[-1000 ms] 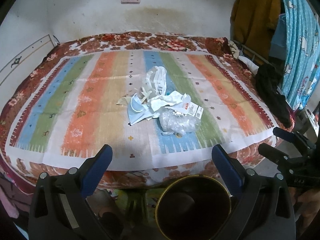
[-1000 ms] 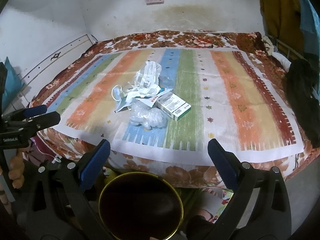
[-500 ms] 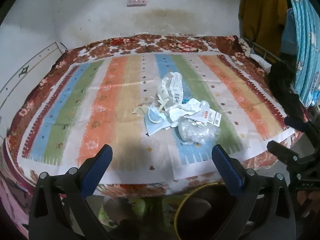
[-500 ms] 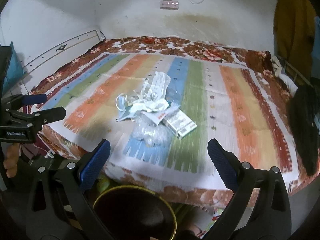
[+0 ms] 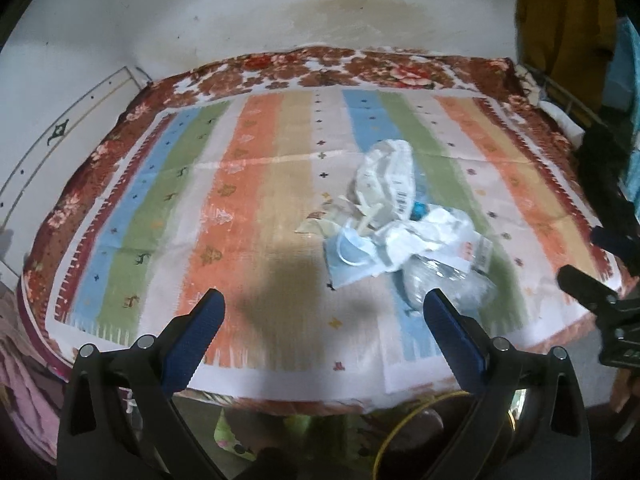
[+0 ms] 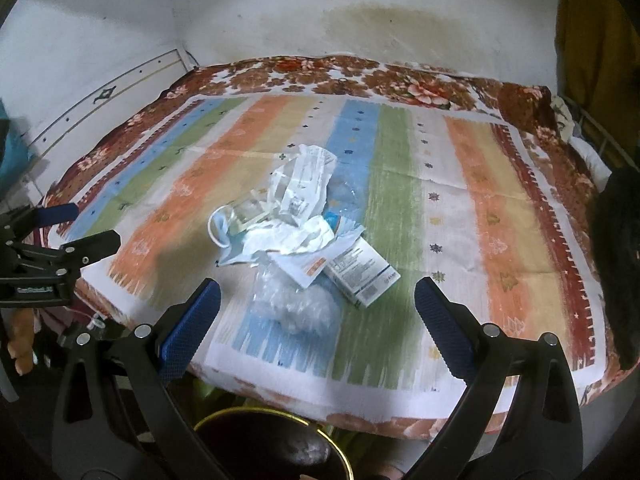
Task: Collect trash
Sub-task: 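Reach into the trash pile, close right gripper on white tissue while left grips blue mask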
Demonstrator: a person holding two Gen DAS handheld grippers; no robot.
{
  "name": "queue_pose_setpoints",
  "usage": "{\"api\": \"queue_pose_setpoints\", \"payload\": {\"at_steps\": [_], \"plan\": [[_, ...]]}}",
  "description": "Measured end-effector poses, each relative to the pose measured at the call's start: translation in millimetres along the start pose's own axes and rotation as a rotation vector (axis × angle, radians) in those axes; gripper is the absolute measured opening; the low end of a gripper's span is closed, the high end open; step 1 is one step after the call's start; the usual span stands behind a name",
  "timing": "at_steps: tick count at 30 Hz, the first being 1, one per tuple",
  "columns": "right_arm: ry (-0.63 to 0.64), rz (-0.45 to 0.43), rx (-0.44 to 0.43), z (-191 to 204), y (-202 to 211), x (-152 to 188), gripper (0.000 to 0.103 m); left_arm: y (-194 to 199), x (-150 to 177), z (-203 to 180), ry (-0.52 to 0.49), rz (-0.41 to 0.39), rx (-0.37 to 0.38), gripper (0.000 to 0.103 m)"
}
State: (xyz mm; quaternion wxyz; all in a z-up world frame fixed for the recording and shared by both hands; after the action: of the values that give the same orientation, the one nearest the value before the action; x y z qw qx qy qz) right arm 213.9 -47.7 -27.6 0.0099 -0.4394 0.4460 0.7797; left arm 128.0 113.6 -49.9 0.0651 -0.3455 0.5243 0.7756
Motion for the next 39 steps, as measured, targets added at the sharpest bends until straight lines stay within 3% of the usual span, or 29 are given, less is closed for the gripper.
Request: {"api": "queue_pose_setpoints", "payload": {"at_steps": [6, 11, 19, 24, 27, 33, 39], "plan": [[-0.063, 0.059, -0.005, -18.3, -28.3, -9.5, 0.088, -38.1, -7.9, 0.6, 0.076, 0.117, 0.061, 0.097], [-0.075, 0.069, -0.015, -23.6, -45.3, -20.9, 0.087, -56.2, -15.9, -1.8, 0.146, 0.152, 0.1, 0.097], [-0.091, 0.116, -0.005, -41.4, -85.8, -36.2, 0.086, -95.7, -20.9, -12.4, 0.14, 0.217, 0.072, 0.096], [-0.134, 0.148, -0.044, -47.4, -108.5, -43.9, 0.082, -106.7, -28.2, -17.0, 0.172, 0.245, 0.124, 0.096], [-0.141, 0.19, -0.046, -48.8, -126.1, -41.6, 0.08, -113.4, -30.6, -22.1, 0.145, 0.246, 0.105, 0.094], [-0.179, 0.251, -0.037, -61.3, -153.3, -36.2, 0.072, -134.3, -25.5, -27.3, 0.109, 0.292, 0.084, 0.088], [-0.201, 0.28, -0.048, -62.0, -170.1, -35.9, 0.056, -148.4, -25.5, -30.1, 0.143, 0.313, 0.118, 0.08]]}}
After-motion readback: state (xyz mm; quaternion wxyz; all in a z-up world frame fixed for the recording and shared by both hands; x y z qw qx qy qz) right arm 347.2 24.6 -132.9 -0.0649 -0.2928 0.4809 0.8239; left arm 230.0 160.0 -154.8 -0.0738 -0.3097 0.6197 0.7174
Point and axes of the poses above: each gripper's, at about its wrist camera, not at the fingertips, and y roughly against the way its jaws point, z to its left, x to its underside, the point moved 6 cm from there along -y, roughly the way its jaws point, and after that the axes turned 13 degrees about -x, right-handed, at the moved point
